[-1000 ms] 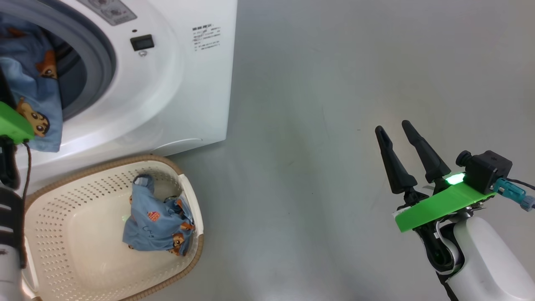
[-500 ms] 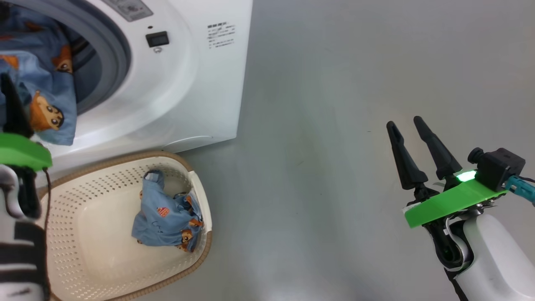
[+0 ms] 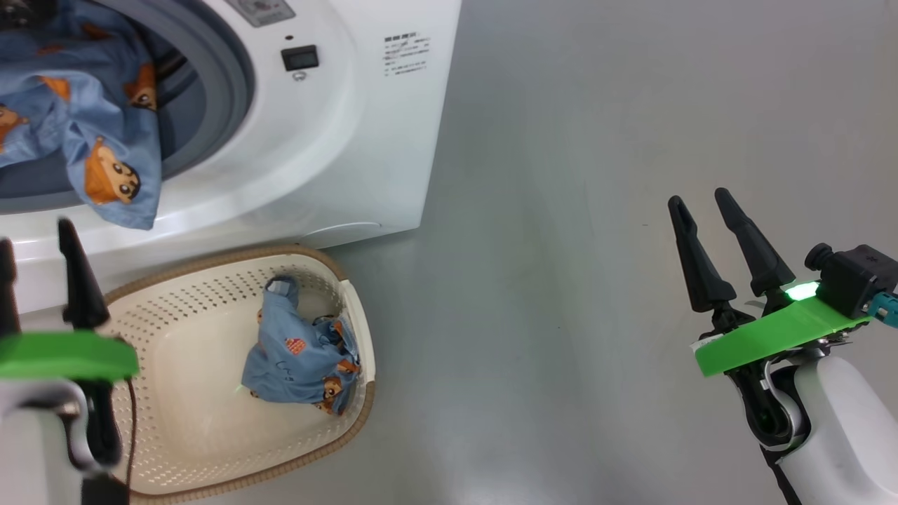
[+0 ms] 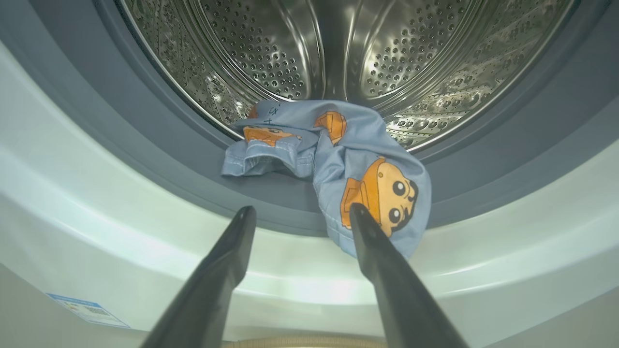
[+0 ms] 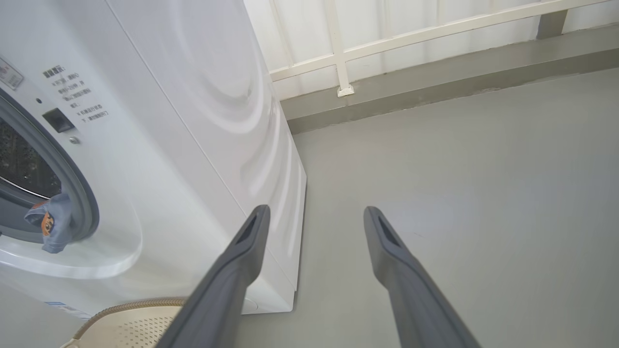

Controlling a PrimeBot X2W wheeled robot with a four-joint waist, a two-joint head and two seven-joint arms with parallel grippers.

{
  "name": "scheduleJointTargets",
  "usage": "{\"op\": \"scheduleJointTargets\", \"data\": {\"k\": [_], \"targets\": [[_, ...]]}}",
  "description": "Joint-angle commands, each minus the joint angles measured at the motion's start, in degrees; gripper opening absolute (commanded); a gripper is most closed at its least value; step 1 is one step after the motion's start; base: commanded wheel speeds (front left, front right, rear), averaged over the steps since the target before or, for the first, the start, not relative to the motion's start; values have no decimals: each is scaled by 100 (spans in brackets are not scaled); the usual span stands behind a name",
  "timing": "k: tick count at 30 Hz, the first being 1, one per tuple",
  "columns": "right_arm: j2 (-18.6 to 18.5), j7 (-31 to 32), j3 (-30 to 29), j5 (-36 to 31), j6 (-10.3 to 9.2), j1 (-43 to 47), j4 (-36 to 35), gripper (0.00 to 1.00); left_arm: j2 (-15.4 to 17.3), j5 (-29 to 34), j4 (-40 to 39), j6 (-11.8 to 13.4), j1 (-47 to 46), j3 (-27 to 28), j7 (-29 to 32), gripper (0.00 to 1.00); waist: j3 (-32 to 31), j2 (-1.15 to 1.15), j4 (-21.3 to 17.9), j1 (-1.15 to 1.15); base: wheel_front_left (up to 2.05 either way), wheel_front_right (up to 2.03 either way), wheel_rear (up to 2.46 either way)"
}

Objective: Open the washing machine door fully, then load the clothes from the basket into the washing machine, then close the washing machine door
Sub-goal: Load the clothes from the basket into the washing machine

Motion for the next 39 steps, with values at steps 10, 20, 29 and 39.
{"op": "scheduleJointTargets", "data": {"k": [10,20,29,39], "targets": [[-134,-68,40,-39,57,202,-139,100,-116,-28,-944,-9,1043,278,-30,100,-96,0,125,0,0,0,0],[-148,-68,60,-38,57,206,-143,100,-215,-96,-1182,-9,1316,232,-30,100,-108,0,153,0,0,0,0],[-130,-68,73,-35,57,212,-138,100,-116,-197,-911,-9,1083,-19,-30,100,-89,0,140,0,0,0,0],[-69,-68,135,-37,57,119,-143,100,233,-283,10,-9,112,-584,-30,100,67,0,64,0,0,0,0]]}}
